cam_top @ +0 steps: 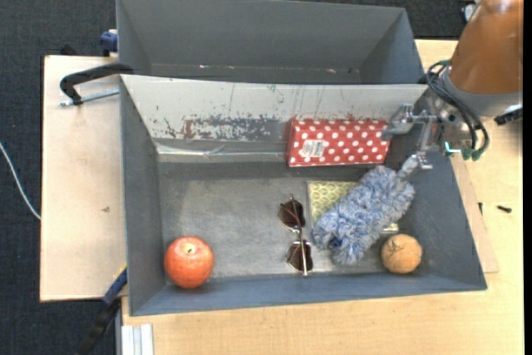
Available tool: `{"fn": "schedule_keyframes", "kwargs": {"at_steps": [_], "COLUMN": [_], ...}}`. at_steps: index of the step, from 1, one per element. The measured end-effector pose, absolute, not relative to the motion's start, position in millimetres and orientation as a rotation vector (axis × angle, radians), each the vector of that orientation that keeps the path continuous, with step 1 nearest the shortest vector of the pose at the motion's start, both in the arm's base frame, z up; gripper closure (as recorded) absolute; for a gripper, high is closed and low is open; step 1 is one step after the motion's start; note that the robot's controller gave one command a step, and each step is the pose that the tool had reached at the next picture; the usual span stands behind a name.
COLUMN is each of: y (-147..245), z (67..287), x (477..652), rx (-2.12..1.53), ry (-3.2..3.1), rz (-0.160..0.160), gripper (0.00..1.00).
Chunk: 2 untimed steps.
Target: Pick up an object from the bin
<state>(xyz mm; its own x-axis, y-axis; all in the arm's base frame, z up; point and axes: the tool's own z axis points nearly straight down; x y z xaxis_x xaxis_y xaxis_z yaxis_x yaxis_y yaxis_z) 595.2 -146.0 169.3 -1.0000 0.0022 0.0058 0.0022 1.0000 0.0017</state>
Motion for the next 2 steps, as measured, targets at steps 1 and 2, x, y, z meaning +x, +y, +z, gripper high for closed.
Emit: {"fn": "schedule_keyframes", "kwargs": {"at_steps": [1,2], "y": [-145.7,-142.5], "z": [173.8,85.2], "x": [597.2,581.4], "rx": [-0.001,-0.375], "ry": [-3.144,-3.126], "rz": [0.0,-0.006], "gripper": [0.0,1.0]}}
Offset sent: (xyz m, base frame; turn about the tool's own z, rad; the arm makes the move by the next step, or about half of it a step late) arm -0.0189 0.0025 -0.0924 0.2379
